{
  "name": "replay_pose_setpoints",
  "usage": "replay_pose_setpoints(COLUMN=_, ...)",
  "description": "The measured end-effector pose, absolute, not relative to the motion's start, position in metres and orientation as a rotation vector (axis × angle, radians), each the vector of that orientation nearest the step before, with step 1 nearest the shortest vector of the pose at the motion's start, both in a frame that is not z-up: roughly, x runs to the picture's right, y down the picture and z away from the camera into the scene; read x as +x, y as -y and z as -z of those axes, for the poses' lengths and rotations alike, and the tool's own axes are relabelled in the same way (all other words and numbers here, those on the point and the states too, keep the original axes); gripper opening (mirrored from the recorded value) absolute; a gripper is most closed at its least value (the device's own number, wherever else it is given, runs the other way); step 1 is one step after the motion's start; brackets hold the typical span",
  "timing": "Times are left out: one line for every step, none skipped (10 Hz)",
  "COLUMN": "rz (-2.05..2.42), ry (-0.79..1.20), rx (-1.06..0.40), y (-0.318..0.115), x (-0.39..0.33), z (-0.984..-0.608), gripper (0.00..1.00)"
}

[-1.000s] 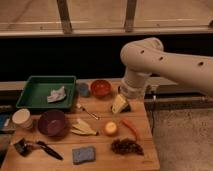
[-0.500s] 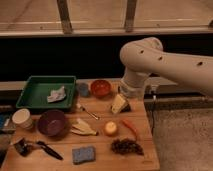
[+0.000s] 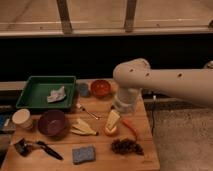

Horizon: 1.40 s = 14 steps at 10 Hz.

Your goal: Place grapes in purple bowl

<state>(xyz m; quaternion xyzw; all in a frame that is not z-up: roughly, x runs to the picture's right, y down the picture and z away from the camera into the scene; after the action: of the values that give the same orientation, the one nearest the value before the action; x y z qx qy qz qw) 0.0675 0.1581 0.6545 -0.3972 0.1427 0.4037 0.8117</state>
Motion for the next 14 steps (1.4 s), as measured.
replay_pose_setpoints(rz=-0.865, ry=-0.311, rx=-0.893, y=-0.181, x=0.066, z=-0.663, gripper=0.79)
replay_pose_setpoints(rz=-0.869, ry=-0.321, rx=-0.933, y=-0.201, x=0.064, z=-0.667, gripper=0.79)
replay_pose_setpoints(rz=-0.868, ry=-0.321, rx=-0.965, y=-0.213, x=0.060, z=-0.668, gripper=0.79)
replay_pose_setpoints(rz=-0.867, ry=-0.317, rx=-0.969, y=-0.214, x=0.059, z=-0.668, gripper=0.79)
replay_pose_setpoints(rz=-0.867, ry=-0.318, rx=-0.970, y=-0.214, x=0.059, z=-0.668, gripper=0.79)
replay_pose_setpoints(rz=-0.867, ry=-0.318, rx=-0.970, y=-0.214, x=0.059, z=-0.668, gripper=0.79)
replay_pose_setpoints(rz=-0.866, ry=-0.318, rx=-0.970, y=-0.214, x=0.059, z=-0.668, gripper=0.79)
replay_pose_setpoints(rz=-0.863, ry=-0.320, rx=-0.972, y=-0.215, x=0.059, z=-0.668, gripper=0.79)
replay_pose_setpoints(rz=-0.848, ry=-0.328, rx=-0.979, y=-0.217, x=0.057, z=-0.670, gripper=0.79)
replay_pose_setpoints(rz=-0.826, ry=-0.347, rx=-0.997, y=-0.225, x=0.053, z=-0.676, gripper=0.79)
replay_pose_setpoints(rz=-0.809, ry=-0.367, rx=-1.008, y=-0.231, x=0.052, z=-0.682, gripper=0.79)
replay_pose_setpoints(rz=-0.795, ry=-0.390, rx=-1.022, y=-0.239, x=0.053, z=-0.688, gripper=0.79)
replay_pose_setpoints(rz=-0.786, ry=-0.404, rx=-1.031, y=-0.243, x=0.053, z=-0.693, gripper=0.79)
replay_pose_setpoints(rz=-0.781, ry=-0.419, rx=-1.044, y=-0.249, x=0.055, z=-0.697, gripper=0.79)
